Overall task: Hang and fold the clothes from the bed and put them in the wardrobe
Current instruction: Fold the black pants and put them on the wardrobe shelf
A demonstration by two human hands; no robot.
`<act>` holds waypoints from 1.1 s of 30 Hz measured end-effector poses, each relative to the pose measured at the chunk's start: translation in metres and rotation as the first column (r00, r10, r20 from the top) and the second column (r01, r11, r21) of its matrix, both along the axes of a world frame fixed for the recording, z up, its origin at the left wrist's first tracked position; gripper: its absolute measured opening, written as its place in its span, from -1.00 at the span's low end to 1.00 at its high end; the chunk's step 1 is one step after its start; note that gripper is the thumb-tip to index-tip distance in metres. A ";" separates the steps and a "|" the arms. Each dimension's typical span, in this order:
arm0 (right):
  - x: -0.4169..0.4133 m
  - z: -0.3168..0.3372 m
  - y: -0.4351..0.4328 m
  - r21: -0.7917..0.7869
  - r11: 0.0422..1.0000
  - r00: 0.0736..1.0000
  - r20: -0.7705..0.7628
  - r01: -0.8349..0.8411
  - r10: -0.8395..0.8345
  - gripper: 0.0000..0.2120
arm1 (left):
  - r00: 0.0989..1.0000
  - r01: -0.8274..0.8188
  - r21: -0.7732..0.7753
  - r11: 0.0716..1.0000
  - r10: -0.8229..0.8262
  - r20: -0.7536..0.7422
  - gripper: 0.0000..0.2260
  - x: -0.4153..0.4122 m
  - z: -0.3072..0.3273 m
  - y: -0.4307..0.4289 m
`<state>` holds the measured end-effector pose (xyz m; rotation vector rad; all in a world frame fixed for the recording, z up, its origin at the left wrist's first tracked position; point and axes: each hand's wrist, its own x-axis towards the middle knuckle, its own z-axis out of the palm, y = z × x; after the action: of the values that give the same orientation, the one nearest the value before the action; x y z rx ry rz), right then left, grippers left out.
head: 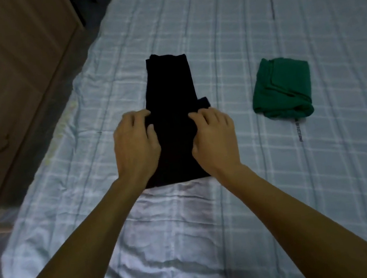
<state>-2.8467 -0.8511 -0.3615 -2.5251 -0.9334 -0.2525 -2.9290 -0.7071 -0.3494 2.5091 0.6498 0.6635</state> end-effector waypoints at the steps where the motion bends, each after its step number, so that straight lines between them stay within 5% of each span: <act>1: -0.002 -0.012 -0.001 -0.047 0.999 0.997 -0.079 -0.026 0.022 -0.58 | 0.998 0.052 0.006 0.999 -0.052 -0.036 -0.77 -0.002 -0.013 -0.001; 5: -0.013 -0.066 -0.010 -0.280 0.930 0.919 -0.375 -0.240 0.124 -0.47 | 0.912 0.252 0.014 0.968 -0.233 -0.337 -0.60 -0.028 -0.087 -0.009; 10: 0.009 -0.104 0.001 -0.524 0.798 0.943 -0.291 -0.299 0.162 -0.18 | 0.764 0.317 0.094 0.944 -0.196 -0.614 -0.18 -0.031 -0.152 -0.005; 13: 0.026 -0.127 0.010 -0.586 0.746 0.940 -0.303 -0.315 0.159 -0.20 | 0.777 0.274 0.143 0.951 -0.131 -0.616 -0.21 -0.009 -0.166 -0.003; 17: 0.035 -0.135 0.017 -0.441 0.837 0.934 -0.291 -0.323 0.207 -0.48 | 0.781 0.235 0.133 0.963 -0.105 -0.616 -0.45 0.009 -0.165 -0.002; 22: 0.024 -0.088 0.007 -0.542 0.736 0.899 -0.383 -0.406 0.214 -0.81 | 0.624 0.284 -0.133 0.949 -0.289 -0.726 -0.61 0.002 -0.123 -0.006; 26: 0.012 -0.025 -0.010 -0.436 0.573 0.606 -0.783 -0.694 0.138 -0.92 | 0.306 0.233 -0.589 0.774 -0.633 -0.711 -0.91 -0.016 -0.058 -0.013; 28: 0.011 0.009 -0.012 -0.403 0.549 0.493 -0.870 -0.732 0.019 -0.91 | 0.236 0.178 -0.697 0.695 -0.717 -0.655 -0.94 -0.018 -0.024 -0.013; 31: 0.026 0.037 -0.001 -0.500 0.597 0.661 -0.748 -0.628 0.069 -0.76 | 0.376 0.199 -0.592 0.781 -0.619 -0.689 -0.83 -0.002 0.007 0.001; 33: 0.042 0.040 0.011 -0.473 0.765 0.863 -0.460 -0.436 0.208 -0.75 | 0.636 0.261 -0.319 0.911 -0.411 -0.653 -0.82 0.017 0.013 0.016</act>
<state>-2.8046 -0.8404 -0.3219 -2.6821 -1.4156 0.7171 -2.9123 -0.6909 -0.3360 2.5423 0.4196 -0.5417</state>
